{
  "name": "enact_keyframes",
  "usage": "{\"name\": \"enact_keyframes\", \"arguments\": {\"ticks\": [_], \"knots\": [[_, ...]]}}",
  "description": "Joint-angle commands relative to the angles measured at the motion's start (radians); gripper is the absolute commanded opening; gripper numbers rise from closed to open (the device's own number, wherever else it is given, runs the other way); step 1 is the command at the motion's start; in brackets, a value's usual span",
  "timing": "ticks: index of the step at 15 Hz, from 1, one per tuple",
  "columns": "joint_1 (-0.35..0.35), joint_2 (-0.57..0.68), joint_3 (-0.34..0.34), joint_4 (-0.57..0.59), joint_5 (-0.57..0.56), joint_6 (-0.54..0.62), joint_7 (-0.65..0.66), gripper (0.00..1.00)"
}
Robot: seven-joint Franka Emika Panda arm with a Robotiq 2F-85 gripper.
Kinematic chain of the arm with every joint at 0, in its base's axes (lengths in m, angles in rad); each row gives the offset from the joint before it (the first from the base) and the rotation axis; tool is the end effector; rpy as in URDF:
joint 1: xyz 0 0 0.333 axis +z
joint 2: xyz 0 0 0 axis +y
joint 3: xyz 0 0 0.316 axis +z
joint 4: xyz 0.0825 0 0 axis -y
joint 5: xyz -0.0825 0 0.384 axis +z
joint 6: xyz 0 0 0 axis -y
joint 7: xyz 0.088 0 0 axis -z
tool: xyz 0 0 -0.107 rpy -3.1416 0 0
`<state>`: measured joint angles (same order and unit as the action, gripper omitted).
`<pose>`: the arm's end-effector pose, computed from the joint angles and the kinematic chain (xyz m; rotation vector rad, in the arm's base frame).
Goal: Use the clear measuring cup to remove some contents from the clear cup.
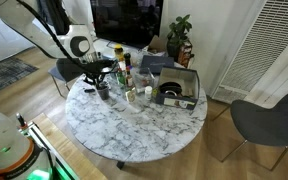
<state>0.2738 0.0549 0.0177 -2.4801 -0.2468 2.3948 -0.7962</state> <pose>0.4400 0.1300 0.2574 2.4186 1.8027 -0.2620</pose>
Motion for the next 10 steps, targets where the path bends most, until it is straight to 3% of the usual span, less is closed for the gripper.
{"name": "enact_keyframes", "arguments": {"ticks": [1, 10], "knots": [[-0.045, 0.066, 0.061, 0.076, -0.118, -0.089, 0.063, 0.01], [-0.04, 0.236, 0.114, 0.258, -0.274, -0.282, 0.15, 0.01]]}}
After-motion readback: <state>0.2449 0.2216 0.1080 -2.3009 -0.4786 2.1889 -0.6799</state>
